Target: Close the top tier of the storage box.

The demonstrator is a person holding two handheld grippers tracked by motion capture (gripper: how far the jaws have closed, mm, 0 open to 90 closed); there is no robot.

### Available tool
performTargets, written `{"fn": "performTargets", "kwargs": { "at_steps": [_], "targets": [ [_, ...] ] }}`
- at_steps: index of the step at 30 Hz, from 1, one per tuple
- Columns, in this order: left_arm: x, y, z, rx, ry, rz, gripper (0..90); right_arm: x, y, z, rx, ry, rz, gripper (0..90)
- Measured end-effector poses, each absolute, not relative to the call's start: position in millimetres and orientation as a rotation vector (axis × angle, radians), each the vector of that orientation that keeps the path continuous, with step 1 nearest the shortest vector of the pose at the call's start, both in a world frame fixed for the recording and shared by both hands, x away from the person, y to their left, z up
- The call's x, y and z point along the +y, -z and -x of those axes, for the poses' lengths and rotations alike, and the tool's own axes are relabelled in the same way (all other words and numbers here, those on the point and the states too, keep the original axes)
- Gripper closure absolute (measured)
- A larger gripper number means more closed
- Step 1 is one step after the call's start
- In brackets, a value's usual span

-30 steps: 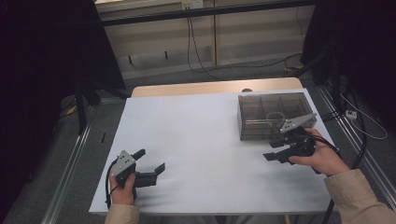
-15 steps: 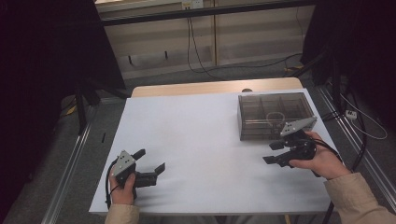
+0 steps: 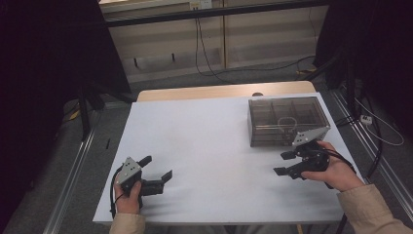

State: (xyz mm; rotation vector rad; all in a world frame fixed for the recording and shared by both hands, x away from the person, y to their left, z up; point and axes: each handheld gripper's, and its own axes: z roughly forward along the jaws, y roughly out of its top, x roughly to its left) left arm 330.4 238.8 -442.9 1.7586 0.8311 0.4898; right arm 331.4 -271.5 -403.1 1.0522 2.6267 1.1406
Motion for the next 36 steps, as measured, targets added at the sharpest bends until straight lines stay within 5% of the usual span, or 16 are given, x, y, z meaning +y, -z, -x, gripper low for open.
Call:
{"fn": "performTargets", "kwargs": {
  "at_steps": [36],
  "targets": [
    [238.0,442.8,-330.6,0.827,-0.492,-1.761,2.7,-270.7,419.9,-314.2,2.611,-1.157,-1.040,28.9]
  ]
}}
